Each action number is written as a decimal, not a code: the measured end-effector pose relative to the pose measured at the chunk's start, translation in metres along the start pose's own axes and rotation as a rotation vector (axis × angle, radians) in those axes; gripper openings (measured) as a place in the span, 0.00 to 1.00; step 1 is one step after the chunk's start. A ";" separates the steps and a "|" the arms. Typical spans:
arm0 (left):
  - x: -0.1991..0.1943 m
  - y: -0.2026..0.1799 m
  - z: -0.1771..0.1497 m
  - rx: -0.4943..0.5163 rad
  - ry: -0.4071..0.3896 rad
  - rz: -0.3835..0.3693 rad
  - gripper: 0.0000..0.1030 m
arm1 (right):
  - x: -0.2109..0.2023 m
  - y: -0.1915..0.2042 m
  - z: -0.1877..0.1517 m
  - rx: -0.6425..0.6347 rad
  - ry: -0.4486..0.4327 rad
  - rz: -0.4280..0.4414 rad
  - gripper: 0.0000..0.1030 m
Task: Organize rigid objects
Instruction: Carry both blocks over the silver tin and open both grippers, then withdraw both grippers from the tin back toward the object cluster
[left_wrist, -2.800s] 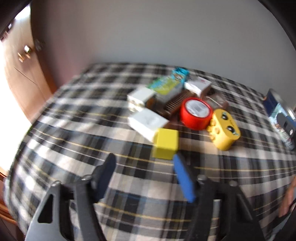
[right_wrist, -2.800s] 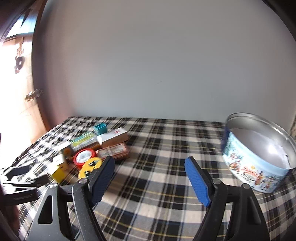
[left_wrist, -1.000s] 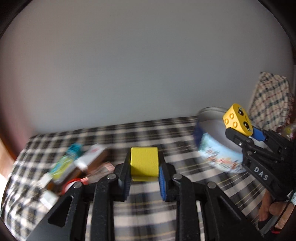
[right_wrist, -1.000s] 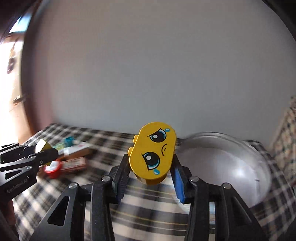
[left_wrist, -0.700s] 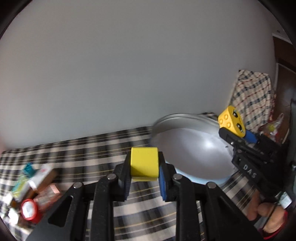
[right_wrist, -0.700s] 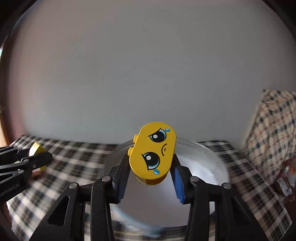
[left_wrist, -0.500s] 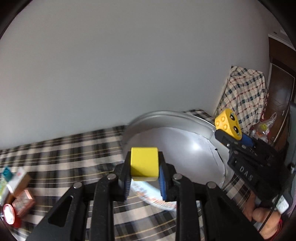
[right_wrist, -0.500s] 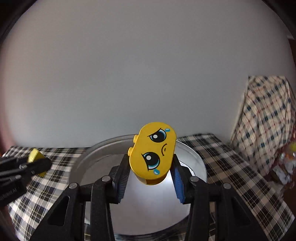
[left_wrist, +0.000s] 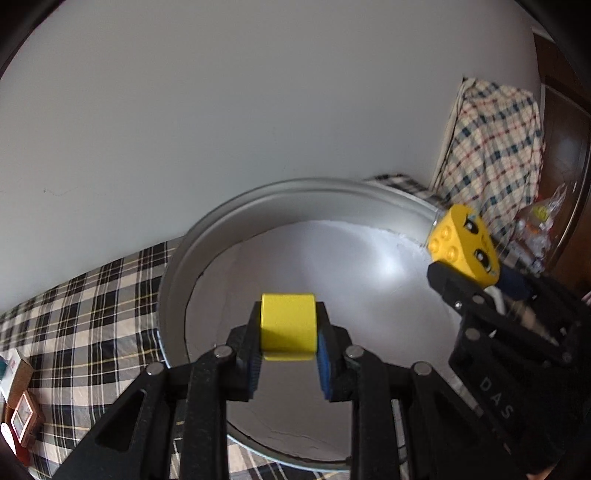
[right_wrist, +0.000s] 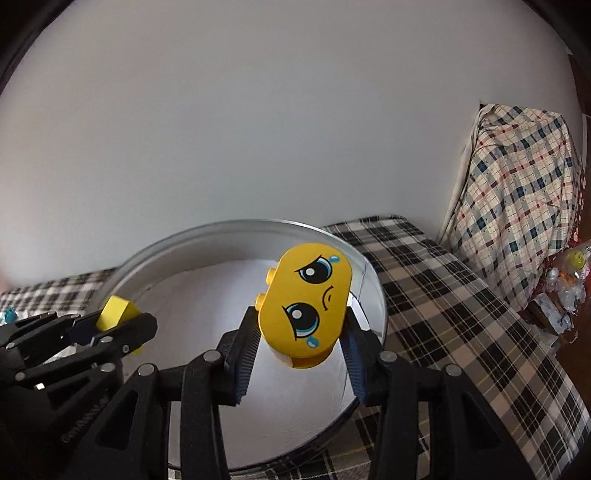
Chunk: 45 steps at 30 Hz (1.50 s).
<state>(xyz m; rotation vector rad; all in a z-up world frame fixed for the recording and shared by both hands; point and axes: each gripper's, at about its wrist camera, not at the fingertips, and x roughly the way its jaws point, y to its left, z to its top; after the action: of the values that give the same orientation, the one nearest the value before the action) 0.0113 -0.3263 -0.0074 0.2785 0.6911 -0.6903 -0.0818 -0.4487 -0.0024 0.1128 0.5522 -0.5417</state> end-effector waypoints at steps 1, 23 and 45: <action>0.001 0.000 -0.001 0.003 0.006 0.001 0.22 | 0.001 0.001 -0.001 -0.007 0.004 -0.004 0.44; -0.003 0.000 -0.002 0.022 -0.038 0.106 0.58 | 0.005 0.015 -0.011 -0.016 0.019 0.018 0.50; -0.072 0.049 -0.040 -0.078 -0.167 0.293 1.00 | -0.036 -0.005 -0.011 0.129 -0.290 0.018 0.87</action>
<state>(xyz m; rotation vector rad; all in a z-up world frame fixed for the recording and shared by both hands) -0.0163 -0.2366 0.0115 0.2412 0.5031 -0.4011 -0.1155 -0.4342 0.0069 0.1583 0.2334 -0.5644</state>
